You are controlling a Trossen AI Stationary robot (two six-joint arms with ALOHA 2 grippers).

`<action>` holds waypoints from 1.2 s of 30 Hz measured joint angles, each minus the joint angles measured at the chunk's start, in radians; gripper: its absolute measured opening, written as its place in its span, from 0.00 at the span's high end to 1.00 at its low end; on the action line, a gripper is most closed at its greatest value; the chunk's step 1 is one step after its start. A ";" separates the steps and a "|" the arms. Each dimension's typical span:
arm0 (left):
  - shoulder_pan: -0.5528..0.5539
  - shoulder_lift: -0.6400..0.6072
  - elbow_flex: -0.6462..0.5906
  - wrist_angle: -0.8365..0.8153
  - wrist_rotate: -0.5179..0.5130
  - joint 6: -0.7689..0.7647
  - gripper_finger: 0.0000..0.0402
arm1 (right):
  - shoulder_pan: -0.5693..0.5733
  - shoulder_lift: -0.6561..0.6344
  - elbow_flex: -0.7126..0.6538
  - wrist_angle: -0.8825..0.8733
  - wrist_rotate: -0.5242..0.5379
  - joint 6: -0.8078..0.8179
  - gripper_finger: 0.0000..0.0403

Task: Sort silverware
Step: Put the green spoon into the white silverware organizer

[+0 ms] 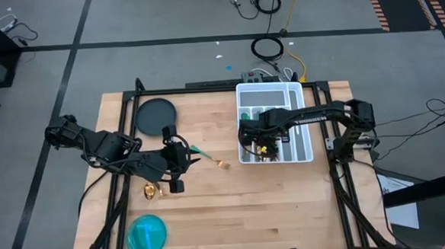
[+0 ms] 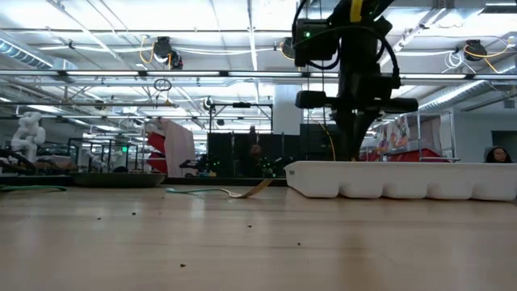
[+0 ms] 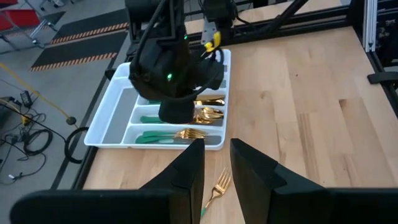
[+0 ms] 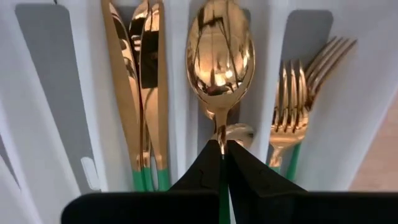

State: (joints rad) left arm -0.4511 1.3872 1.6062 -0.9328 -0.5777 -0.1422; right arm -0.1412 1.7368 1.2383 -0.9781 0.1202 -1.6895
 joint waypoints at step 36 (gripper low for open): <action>0.060 0.000 0.000 -0.056 -0.029 0.047 0.79 | -0.132 0.107 -0.001 0.140 -0.213 0.025 0.95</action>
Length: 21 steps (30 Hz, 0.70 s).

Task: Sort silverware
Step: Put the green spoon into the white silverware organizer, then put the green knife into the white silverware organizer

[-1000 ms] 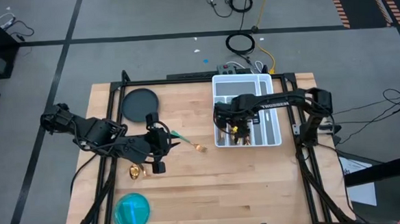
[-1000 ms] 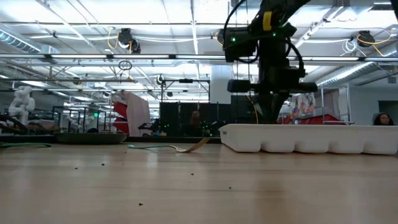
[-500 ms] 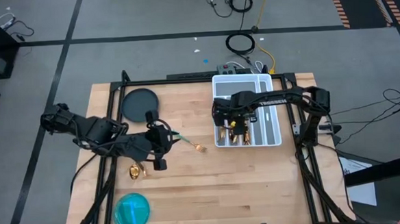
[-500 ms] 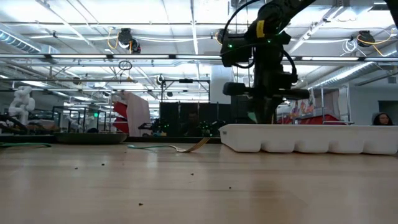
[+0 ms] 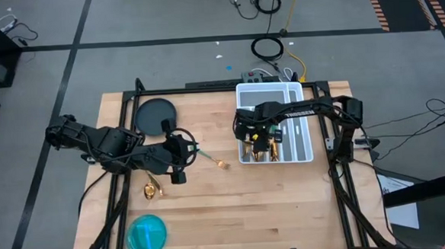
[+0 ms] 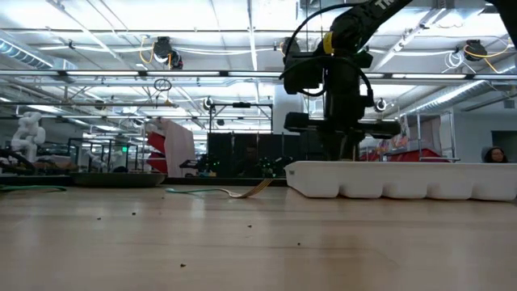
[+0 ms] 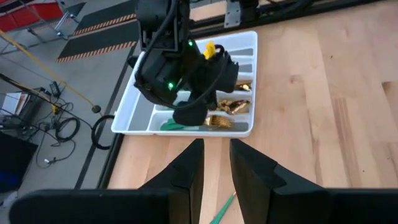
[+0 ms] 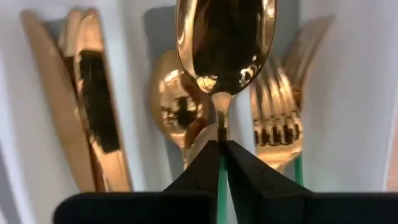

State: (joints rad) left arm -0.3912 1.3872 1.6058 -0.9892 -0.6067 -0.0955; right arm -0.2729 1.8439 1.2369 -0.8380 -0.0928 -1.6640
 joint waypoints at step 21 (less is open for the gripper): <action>-0.001 0.000 -0.003 -0.145 0.001 -0.089 0.79 | -0.021 -0.119 0.021 -0.028 0.113 0.159 0.62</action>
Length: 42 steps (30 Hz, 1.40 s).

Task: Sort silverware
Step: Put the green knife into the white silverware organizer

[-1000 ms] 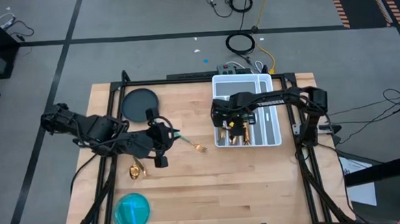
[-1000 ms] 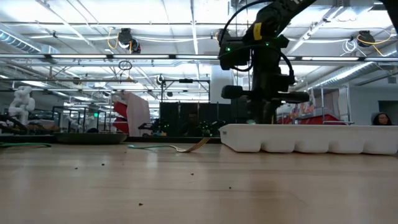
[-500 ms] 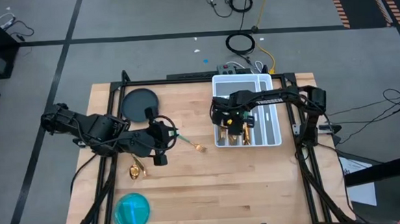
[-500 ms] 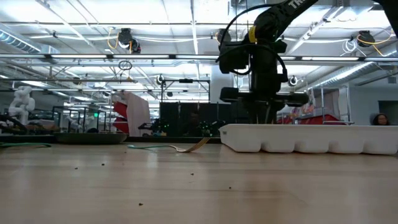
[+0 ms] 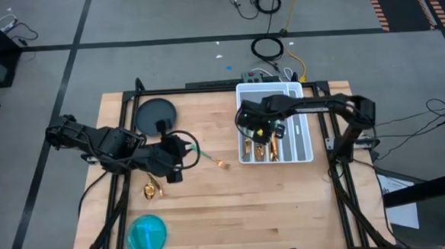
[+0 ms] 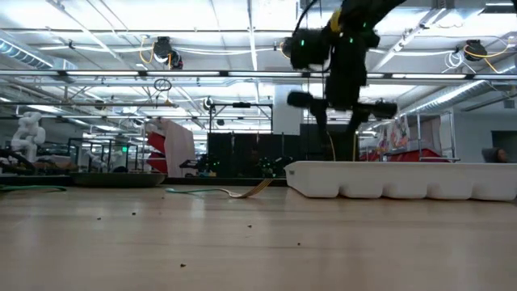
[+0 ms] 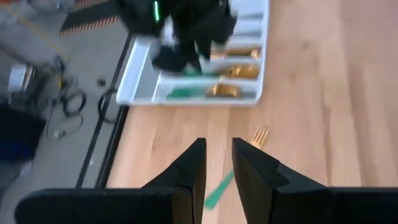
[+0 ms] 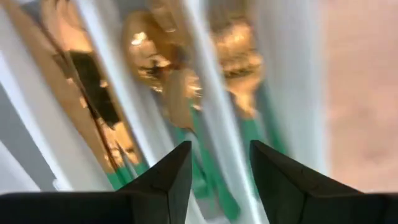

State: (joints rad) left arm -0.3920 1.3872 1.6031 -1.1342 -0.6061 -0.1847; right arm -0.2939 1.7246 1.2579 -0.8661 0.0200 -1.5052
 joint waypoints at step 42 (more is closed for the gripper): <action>-0.020 0.000 -0.824 0.144 0.687 0.088 0.79 | 0.084 -0.450 0.225 -0.135 -0.052 0.734 0.61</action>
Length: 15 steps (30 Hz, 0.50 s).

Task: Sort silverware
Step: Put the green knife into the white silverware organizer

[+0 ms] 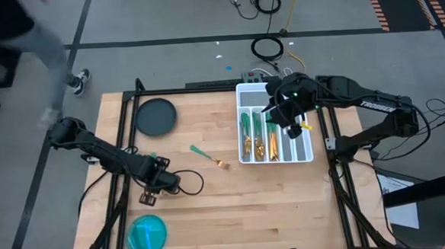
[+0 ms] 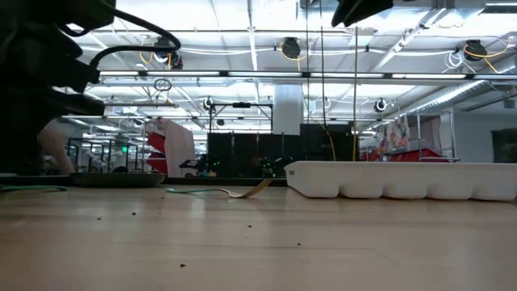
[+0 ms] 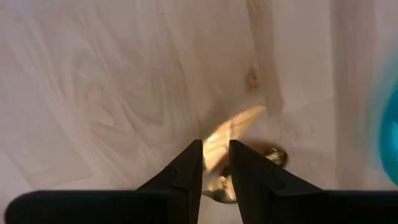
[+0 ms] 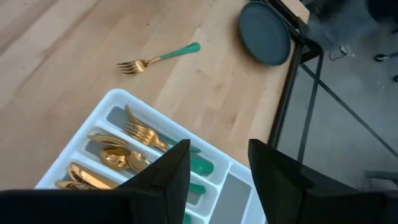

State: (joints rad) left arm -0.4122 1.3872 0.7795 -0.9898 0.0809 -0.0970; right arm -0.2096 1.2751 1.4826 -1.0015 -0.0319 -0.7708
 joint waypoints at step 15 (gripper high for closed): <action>0.035 0.000 0.022 -0.022 0.124 0.067 0.65 | 0.018 0.000 -0.001 -0.008 0.000 0.029 0.51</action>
State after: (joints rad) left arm -0.3776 1.3871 0.8017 -1.0113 0.2051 -0.0304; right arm -0.1917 1.2751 1.4818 -1.0097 -0.0319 -0.7419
